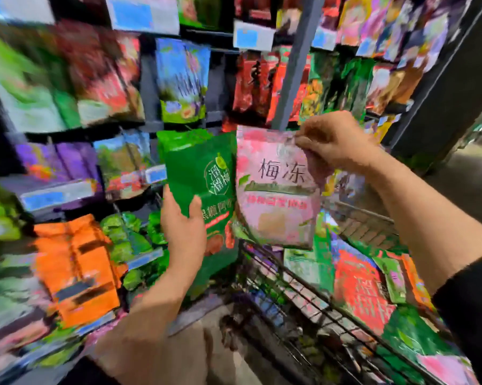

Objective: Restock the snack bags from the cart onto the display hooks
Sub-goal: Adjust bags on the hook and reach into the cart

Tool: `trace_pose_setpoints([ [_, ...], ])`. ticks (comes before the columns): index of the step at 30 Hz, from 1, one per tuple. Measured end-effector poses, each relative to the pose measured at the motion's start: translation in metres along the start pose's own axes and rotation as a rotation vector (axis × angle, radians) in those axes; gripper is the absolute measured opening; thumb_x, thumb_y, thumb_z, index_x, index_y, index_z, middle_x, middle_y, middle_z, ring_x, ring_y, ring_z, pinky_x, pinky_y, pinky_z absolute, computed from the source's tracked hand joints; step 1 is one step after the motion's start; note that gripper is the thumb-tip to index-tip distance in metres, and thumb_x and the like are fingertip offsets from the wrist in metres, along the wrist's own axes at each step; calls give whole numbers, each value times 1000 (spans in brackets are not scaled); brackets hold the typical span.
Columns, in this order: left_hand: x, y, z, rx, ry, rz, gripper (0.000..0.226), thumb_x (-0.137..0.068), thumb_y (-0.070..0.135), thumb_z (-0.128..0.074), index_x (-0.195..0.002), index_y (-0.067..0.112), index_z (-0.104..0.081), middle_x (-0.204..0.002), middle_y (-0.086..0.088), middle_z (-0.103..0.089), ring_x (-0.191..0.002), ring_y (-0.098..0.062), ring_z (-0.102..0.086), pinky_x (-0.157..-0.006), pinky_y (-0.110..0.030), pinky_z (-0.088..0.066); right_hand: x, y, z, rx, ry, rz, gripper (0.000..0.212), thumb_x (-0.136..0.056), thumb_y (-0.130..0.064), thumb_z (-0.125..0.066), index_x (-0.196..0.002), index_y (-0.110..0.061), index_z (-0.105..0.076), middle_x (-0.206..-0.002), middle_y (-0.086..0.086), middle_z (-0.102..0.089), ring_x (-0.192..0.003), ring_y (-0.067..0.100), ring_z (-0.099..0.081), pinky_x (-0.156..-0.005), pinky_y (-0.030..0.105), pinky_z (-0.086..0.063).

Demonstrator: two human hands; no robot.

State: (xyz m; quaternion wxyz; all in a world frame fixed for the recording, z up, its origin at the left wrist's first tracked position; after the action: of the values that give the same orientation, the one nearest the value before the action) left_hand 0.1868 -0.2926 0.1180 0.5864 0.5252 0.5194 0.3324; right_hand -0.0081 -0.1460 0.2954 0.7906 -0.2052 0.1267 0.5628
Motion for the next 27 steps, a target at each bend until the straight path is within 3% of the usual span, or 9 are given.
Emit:
trace_pose_setpoints([
  [3, -2, 19, 101, -64, 181, -78, 56, -92, 2, -57, -141, -9, -32, -143, -21, -43, -131, -19, -42, -102, -11, -28, -21, -77, -19, -157, 35, 79, 10, -88, -11, -66, -80, -6, -69, -63, 4, -58, -57, 8, -48, -53, 21, -37],
  [5, 1, 35, 160, -99, 282, -110, 55, -93, 3, -56, -141, -7, -33, -141, -21, -45, -131, -23, -43, -101, -8, -28, -38, -123, -35, -226, 58, 106, 16, -86, -14, -68, -71, -12, -64, -58, 6, -56, -54, 5, -44, -55, 28, -37],
  [8, 4, 51, 241, -152, 438, -111, 57, -95, 6, -54, -146, -4, -29, -148, -21, -38, -138, -30, -36, -114, -26, -24, -63, -189, -52, -440, 78, 135, 24, -84, -15, -69, -70, 4, -62, -64, 27, -58, -64, 13, -45, -58, 35, -36],
  [10, 7, 65, 287, -175, 531, -126, 57, -96, 11, -53, -146, -1, -29, -149, -19, -37, -139, -29, -35, -116, -40, -27, -77, -233, -57, -572, 71, 169, 21, -85, -10, -68, -71, 3, -62, -60, 19, -54, -62, 12, -44, -57, 31, -32],
  [12, 13, 84, 326, -208, 633, -141, 59, -97, 13, -52, -148, -1, -25, -153, -19, -31, -142, -29, -30, -118, -38, -22, -91, -280, -54, -631, 72, 238, 18, -86, -7, -67, -68, -5, -62, -56, 3, -51, -50, -3, -41, -52, 22, -32],
  [14, 20, 107, 357, -232, 724, -166, 62, -98, 14, -51, -149, -2, -18, -156, -16, -24, -145, -25, -23, -115, -24, -15, -104, -326, -43, -680, 85, 315, 11, -85, -5, -67, -75, -2, -66, -57, -1, -51, -44, -4, -39, -49, 16, -30],
  [17, 29, 148, 393, -253, 816, -241, 61, -99, 12, -50, -149, -2, -18, -155, -14, -25, -144, -22, -23, -106, -11, -13, -122, -389, -16, -679, 165, 466, 5, -81, -9, -71, -80, -5, -73, -65, 5, -60, -55, 0, -44, -58, 25, -36],
  [23, 43, 218, 439, -325, 1011, -378, 61, -98, 11, -51, -148, -2, -19, -154, -16, -26, -143, -23, -25, -107, -14, -14, -173, -474, 22, -694, 247, 598, 14, -78, -11, -73, -88, -1, -75, -83, 20, -71, -71, 18, -57, -71, 38, -48],
  [27, 37, 254, 454, -364, 1081, -476, 62, -97, 11, -52, -148, -2, -20, -155, -17, -25, -144, -24, -25, -118, -28, -17, -207, -512, 38, -700, 268, 614, 16, -80, -15, -72, -92, -4, -75, -84, 11, -69, -78, 13, -56, -63, 22, -39],
])
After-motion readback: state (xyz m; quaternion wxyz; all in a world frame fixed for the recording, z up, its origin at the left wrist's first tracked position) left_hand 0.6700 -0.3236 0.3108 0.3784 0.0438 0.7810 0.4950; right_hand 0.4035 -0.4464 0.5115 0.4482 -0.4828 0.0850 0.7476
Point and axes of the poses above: each hand's wrist, its own x-axis away from the middle knuckle, its own z-axis out of the back of the hand, y = z × x, the point moved 9 cm from there along -x, towards the middle knuckle
